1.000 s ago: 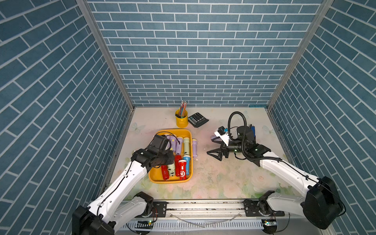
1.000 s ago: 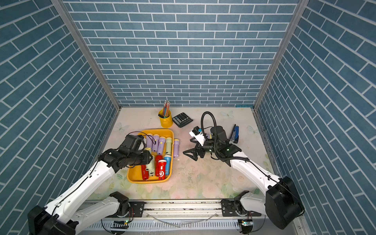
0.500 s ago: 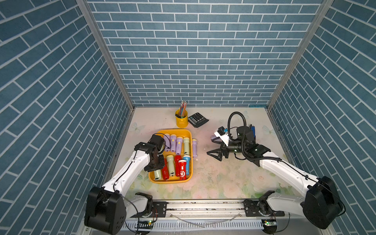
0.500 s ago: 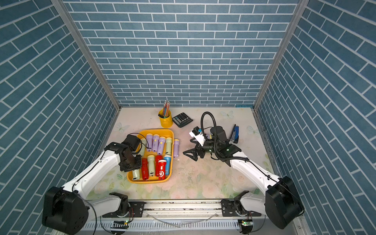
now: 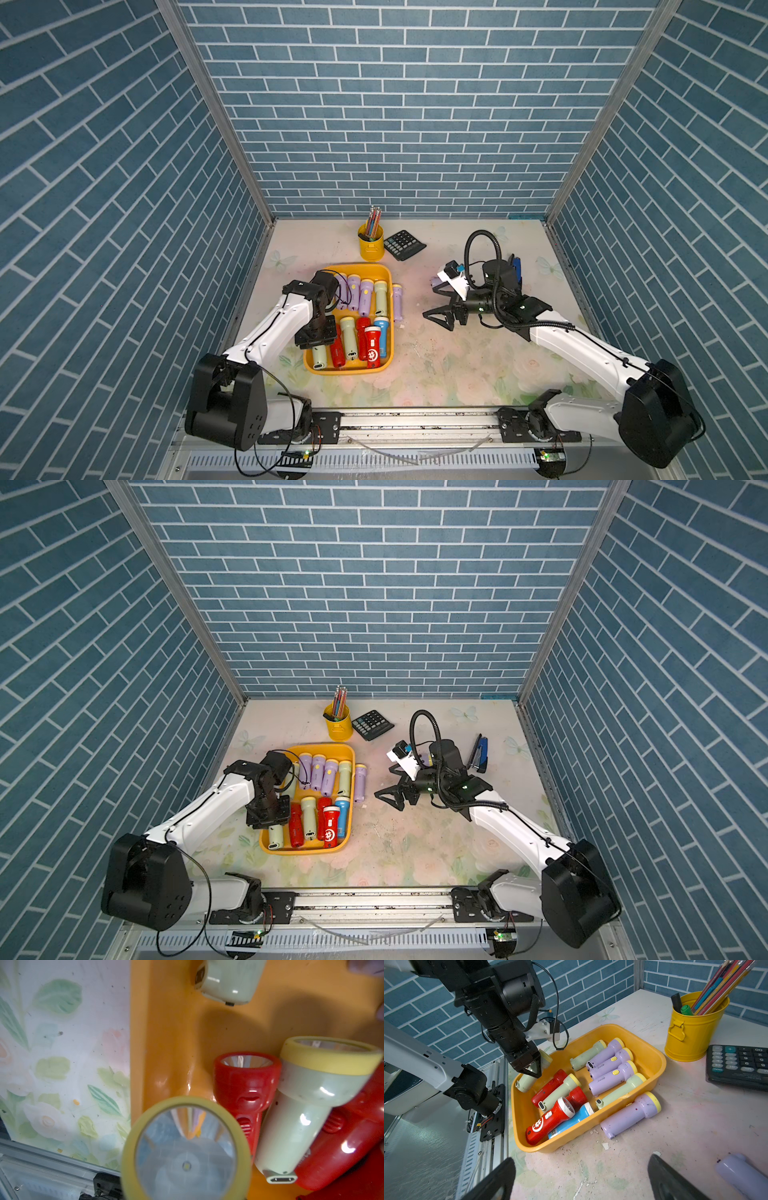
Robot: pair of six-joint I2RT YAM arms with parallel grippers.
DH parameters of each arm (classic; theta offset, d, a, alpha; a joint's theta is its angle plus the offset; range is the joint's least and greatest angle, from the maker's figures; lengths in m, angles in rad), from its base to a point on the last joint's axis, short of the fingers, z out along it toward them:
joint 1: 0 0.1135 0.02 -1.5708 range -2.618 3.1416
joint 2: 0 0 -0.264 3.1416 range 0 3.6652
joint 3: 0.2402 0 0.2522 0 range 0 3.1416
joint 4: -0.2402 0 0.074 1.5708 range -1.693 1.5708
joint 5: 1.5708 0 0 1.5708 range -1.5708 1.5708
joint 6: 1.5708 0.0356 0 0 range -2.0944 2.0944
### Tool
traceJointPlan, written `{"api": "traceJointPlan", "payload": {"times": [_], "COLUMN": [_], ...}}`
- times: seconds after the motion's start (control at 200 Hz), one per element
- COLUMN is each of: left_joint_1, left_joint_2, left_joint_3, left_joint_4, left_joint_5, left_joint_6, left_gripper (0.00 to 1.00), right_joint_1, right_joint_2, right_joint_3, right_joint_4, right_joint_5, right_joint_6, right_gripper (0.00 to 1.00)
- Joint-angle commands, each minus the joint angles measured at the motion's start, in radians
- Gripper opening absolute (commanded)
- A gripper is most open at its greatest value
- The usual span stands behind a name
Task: Put the flashlights into the storage boxes
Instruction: Place the flashlight at the storage box.
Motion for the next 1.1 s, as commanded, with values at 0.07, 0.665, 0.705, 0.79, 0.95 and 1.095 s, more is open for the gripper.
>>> {"api": "traceJointPlan", "payload": {"times": [0.07,0.665,0.705,0.79,0.95,1.095], "left_joint_1": [0.007,0.088,0.093,0.101,0.108,0.108], "left_joint_2": [-0.041,0.132,0.142,0.157,0.193,0.216], "left_joint_3": [0.073,0.142,0.139,0.128,0.085,0.049], "left_joint_4": [-0.083,0.029,0.039,0.062,0.105,0.141], "left_joint_5": [-0.039,-0.018,-0.019,-0.018,-0.007,0.012], "left_joint_6": [0.007,0.116,0.12,0.13,0.142,0.142], "left_gripper": [0.5,0.29,0.28,0.23,0.2,0.19], "right_joint_1": [0.003,0.005,0.003,0.003,0.004,0.003], "right_joint_2": [0.017,-0.011,-0.009,-0.007,-0.004,-0.003], "right_joint_3": [0.015,0.015,0.014,0.016,0.019,0.019], "right_joint_4": [-0.033,-0.071,-0.072,-0.074,-0.082,-0.081], "right_joint_5": [-0.004,0.013,0.014,0.014,0.017,0.015], "right_joint_6": [-0.038,-0.042,-0.042,-0.042,-0.044,-0.042], "right_gripper": [0.99,0.99,0.99,0.99,0.99,0.99]}}
